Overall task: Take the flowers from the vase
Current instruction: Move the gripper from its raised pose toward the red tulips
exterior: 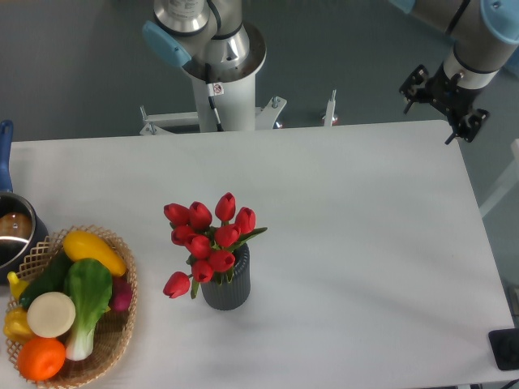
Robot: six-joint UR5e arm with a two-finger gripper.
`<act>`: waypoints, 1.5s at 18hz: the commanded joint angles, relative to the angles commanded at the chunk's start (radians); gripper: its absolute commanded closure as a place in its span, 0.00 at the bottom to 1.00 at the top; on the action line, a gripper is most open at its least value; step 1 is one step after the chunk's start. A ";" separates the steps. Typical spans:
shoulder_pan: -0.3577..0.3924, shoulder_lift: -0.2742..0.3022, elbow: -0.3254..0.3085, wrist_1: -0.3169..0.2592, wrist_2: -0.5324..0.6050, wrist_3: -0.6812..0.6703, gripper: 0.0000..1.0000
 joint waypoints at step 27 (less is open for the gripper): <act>0.141 0.259 -0.408 0.138 -0.515 -0.058 0.00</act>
